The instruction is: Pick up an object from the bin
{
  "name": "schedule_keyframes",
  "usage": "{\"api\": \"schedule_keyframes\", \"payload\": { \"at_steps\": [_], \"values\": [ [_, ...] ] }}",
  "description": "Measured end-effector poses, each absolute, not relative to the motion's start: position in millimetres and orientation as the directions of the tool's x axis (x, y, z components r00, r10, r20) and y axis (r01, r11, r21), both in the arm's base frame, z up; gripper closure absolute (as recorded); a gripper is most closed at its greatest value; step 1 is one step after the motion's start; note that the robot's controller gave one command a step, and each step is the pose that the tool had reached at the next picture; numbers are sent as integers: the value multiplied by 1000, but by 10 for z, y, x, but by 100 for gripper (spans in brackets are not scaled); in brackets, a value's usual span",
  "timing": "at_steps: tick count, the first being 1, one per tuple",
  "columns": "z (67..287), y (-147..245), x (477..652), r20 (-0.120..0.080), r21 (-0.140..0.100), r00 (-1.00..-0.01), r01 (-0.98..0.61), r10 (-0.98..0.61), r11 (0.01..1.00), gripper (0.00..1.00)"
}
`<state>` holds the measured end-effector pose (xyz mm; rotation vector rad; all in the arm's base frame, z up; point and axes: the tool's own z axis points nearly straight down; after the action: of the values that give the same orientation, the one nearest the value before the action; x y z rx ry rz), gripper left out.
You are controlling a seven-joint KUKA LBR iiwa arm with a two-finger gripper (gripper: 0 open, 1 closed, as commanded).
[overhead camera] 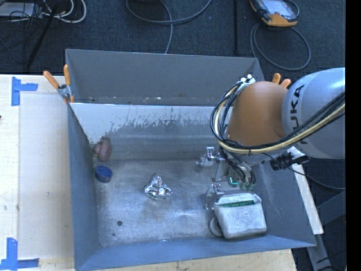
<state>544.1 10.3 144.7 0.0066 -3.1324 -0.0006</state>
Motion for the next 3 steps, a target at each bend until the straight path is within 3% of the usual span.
{"api": "schedule_keyframes", "payload": {
  "at_steps": [1, 2, 3],
  "values": [
    [1376, -974, 5159, 3, -3, -987, 162, 162, 987, 0],
    [1081, -968, 5026, -7, -7, -972, -234, -234, 972, 0],
    [1086, -1004, 4972, 17, -5, -973, -231, -230, 973, 100]
  ]
}}
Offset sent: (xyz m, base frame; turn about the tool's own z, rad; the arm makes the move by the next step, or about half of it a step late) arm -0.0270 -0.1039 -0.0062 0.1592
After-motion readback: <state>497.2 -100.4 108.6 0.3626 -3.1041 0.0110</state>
